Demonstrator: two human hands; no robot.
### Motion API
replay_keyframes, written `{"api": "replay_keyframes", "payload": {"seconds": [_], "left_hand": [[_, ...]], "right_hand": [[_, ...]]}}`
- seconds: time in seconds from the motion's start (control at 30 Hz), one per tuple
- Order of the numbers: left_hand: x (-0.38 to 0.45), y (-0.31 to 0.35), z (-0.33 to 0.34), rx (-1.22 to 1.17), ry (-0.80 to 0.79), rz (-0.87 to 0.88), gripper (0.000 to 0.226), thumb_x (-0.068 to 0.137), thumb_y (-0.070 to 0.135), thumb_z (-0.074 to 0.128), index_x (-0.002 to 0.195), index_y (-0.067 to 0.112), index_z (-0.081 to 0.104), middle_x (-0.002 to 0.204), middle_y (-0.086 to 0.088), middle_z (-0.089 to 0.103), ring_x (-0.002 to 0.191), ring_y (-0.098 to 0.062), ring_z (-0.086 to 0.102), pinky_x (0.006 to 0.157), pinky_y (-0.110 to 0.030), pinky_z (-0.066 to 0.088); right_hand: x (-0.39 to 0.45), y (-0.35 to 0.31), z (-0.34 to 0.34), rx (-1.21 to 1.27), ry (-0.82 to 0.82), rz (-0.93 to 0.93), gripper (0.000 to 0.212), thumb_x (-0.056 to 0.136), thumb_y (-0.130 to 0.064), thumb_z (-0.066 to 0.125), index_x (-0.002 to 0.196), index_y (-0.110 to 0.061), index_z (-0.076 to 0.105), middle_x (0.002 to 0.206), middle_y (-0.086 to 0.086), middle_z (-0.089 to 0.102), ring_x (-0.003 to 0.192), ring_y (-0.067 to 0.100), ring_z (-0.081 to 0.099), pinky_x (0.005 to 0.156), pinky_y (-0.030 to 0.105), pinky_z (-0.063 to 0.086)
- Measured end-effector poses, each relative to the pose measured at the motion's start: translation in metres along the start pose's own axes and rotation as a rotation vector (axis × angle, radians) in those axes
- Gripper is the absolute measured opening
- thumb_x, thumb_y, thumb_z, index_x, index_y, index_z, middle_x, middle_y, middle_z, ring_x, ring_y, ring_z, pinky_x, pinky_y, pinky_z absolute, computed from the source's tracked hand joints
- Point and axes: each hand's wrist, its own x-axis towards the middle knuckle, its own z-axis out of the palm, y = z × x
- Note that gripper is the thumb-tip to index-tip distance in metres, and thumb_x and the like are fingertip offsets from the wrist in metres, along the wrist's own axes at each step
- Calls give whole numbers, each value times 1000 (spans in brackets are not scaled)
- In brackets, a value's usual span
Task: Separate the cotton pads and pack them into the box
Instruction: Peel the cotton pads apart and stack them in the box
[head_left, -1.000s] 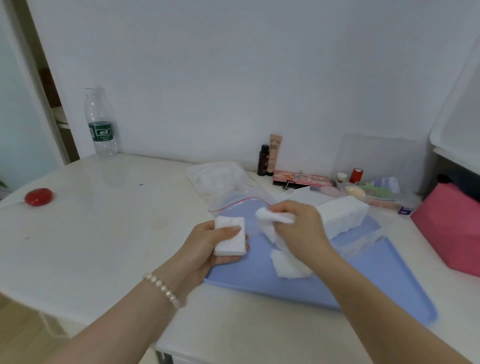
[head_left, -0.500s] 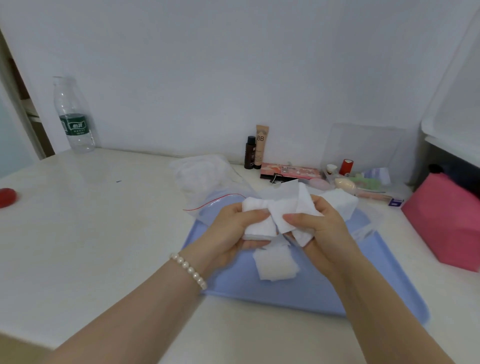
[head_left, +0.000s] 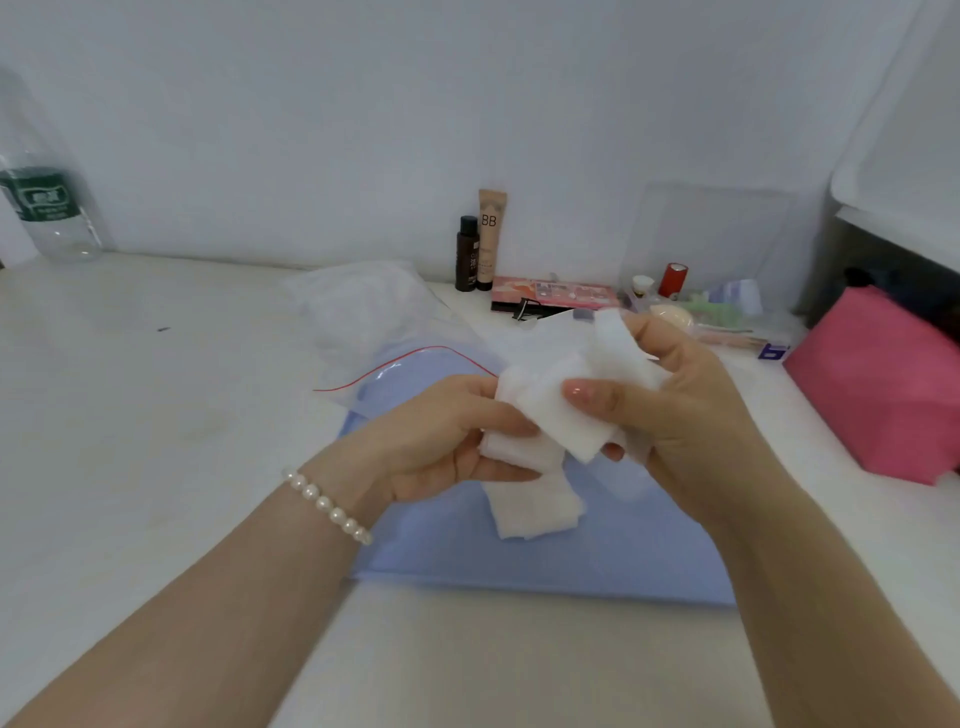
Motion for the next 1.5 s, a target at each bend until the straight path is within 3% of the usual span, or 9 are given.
{"api": "replay_keyframes", "payload": {"seconds": [0.23,0.53,0.73,0.87,0.97,1.07,1.2,1.4,1.5], "left_hand": [[-4,-5,1,53,-56,-52,45,81,3,46,126,-3,52,125,-27,57,117,-39,56,89,-46,52],[-6,-5,6,-20,-35,-120,47,95,36,42,129,6,51,129,-24,55,112,-37,58,92,-51,47],[-5,-6,5,53,-127,-114,91,68,79,35,121,9,59,111,-15,68,106,-32,63,90,-47,50],[-6,-10,2,148,-170,-20,97,44,62,82,118,6,58,105,-9,69,96,-24,67,76,-37,57],[-7,-12,1,177,-213,3,77,39,38,93,105,11,64,97,-6,71,94,-22,68,73,-34,58],[-9,-11,5,242,-174,39,42,60,3,81,97,13,63,83,3,72,85,-15,69,71,-32,58],[-9,-12,7,187,-162,41,23,75,12,71,98,13,65,90,-1,72,90,-18,69,73,-33,58],[-8,-10,8,98,-103,21,31,71,7,68,102,9,64,95,-10,68,88,-24,67,75,-35,58],[-9,-9,8,42,-95,19,33,72,7,70,104,9,64,99,-10,68,88,-23,68,72,-34,59]], "right_hand": [[-4,0,11,-300,-49,-54,27,66,0,76,72,-18,58,56,-12,61,46,5,55,36,19,40],[-3,3,8,-407,-62,-67,32,63,3,79,70,-21,59,57,-15,59,46,5,54,34,19,40],[-1,5,7,-444,-97,-27,29,67,5,76,73,-17,59,55,-12,59,42,7,52,33,17,37],[-1,6,6,-490,-98,-25,34,71,18,63,72,-16,58,63,3,55,38,4,47,32,17,33],[-1,7,7,-487,-104,-20,30,69,11,71,73,-14,57,63,0,55,38,3,49,32,15,34],[-2,9,8,-470,-100,-29,26,68,4,76,75,-11,57,62,-2,55,41,0,52,34,12,35],[-2,11,8,-509,-80,-43,19,72,-4,76,76,-11,59,62,-4,55,44,-1,51,37,11,35],[0,14,-4,-217,146,31,14,80,-6,64,74,-17,57,67,-1,62,63,16,59,51,30,48],[2,15,-8,-65,240,68,20,79,-8,65,64,-19,57,64,-1,59,62,16,57,49,29,47]]}}
